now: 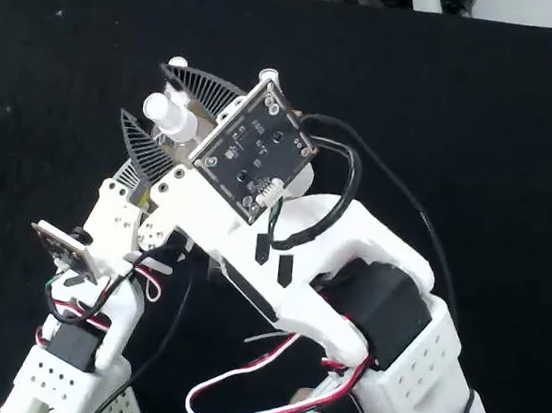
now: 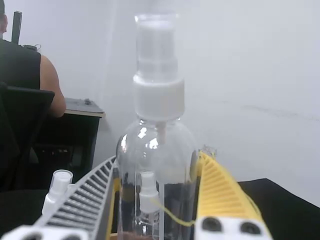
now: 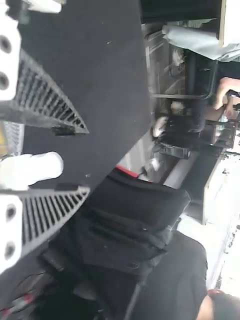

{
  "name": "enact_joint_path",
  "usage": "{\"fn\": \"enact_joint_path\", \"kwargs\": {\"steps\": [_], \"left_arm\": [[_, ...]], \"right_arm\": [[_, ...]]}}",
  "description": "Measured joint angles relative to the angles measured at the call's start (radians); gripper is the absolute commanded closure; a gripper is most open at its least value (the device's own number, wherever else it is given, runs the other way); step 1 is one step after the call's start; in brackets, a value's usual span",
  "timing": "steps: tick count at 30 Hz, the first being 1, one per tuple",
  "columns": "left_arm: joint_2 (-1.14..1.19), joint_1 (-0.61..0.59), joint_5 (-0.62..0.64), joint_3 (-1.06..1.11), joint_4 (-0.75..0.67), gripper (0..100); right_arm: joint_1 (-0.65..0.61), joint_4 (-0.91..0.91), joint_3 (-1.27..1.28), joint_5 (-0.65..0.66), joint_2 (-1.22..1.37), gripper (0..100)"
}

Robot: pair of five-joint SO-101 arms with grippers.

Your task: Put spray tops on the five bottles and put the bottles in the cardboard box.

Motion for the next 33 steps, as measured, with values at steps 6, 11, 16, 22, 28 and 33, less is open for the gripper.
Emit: {"fn": "enact_joint_path", "kwargs": {"steps": [6,11,16,22,28,33], "left_arm": [[0.000,0.000,0.000,0.000,0.000,97],[0.000,0.000,0.000,0.000,0.000,97],[0.000,0.020,0.000,0.000,0.000,97],[0.000,0.026,0.000,0.000,0.000,97],[0.000,0.026,0.000,0.000,0.026,97],[0.000,0.025,0.000,0.000,0.247,97]], "right_arm": [[0.163,0.175,-0.072,0.000,-0.098,98.6],[0.445,0.238,0.005,0.000,-0.218,98.3],[0.710,0.218,0.287,0.000,-0.304,98.3],[0.855,0.023,0.726,-0.002,-0.450,98.5],[0.878,-0.207,1.112,-0.092,-0.580,98.4],[0.876,-0.330,1.310,-0.140,-0.628,98.4]]}}
